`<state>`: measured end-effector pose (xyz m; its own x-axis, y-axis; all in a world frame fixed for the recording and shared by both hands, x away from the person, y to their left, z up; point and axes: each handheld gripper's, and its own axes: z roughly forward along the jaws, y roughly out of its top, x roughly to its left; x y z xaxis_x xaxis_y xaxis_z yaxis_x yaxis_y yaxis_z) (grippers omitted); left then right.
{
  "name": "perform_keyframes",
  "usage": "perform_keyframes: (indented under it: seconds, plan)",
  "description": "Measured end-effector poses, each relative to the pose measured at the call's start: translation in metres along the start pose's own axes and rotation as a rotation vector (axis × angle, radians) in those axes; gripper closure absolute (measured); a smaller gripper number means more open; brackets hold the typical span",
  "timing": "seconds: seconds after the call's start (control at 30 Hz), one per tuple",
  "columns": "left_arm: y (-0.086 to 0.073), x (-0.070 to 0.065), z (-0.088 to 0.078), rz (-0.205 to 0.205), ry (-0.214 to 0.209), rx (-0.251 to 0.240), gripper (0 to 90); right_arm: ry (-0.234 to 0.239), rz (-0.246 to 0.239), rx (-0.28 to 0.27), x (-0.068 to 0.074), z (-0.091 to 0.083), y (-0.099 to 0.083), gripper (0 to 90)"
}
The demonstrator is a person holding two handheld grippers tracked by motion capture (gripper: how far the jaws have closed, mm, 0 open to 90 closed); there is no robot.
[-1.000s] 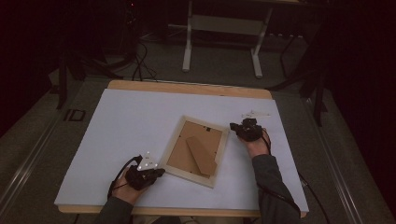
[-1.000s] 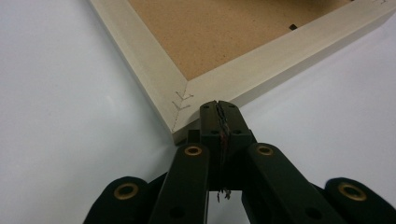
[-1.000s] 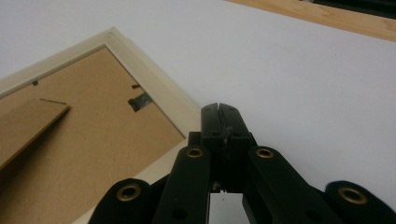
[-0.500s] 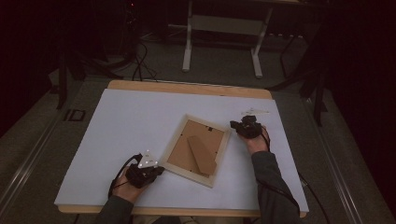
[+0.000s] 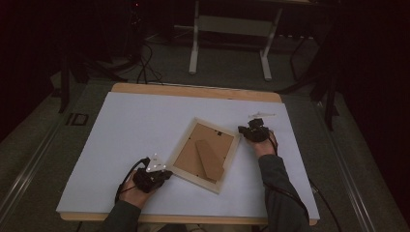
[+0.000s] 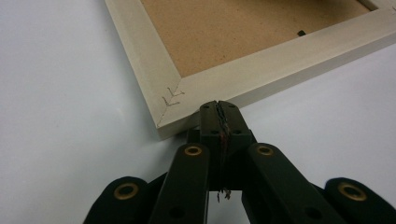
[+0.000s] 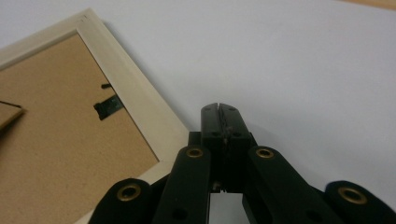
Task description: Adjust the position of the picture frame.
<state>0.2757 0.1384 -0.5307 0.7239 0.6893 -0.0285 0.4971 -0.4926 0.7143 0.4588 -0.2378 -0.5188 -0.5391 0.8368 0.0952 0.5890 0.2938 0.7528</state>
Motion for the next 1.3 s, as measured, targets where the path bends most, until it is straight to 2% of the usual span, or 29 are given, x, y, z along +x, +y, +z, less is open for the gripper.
perform_keyframes:
  seconds: [0.17,0.27,0.37,0.77,0.9,1.03,1.3]
  plan:
    - [0.001,-0.002,0.001,0.004,-0.003,0.002,90.0,0.004,0.011,0.006,-0.002,0.000,-0.002,89.9]
    - [0.001,-0.005,0.003,0.015,-0.006,0.008,90.0,-0.002,0.005,0.014,-0.003,0.000,-0.002,90.0]
    - [0.001,-0.007,0.006,0.031,0.002,0.025,90.0,-0.012,0.019,0.021,-0.005,0.001,-0.003,89.9]
    - [0.006,-0.005,0.009,0.015,0.011,0.032,90.0,0.002,0.022,0.029,-0.005,-0.001,-0.002,90.0]
    - [0.008,-0.004,0.011,0.006,0.017,0.033,90.0,-0.017,0.009,0.041,-0.006,0.000,-0.003,90.0]
    - [0.009,-0.003,0.011,-0.001,0.016,0.032,90.0,-0.019,0.031,0.046,-0.009,0.002,-0.006,90.0]
    - [0.011,-0.003,0.014,-0.019,0.027,0.033,90.0,-0.010,0.027,0.059,-0.011,0.000,-0.011,90.0]
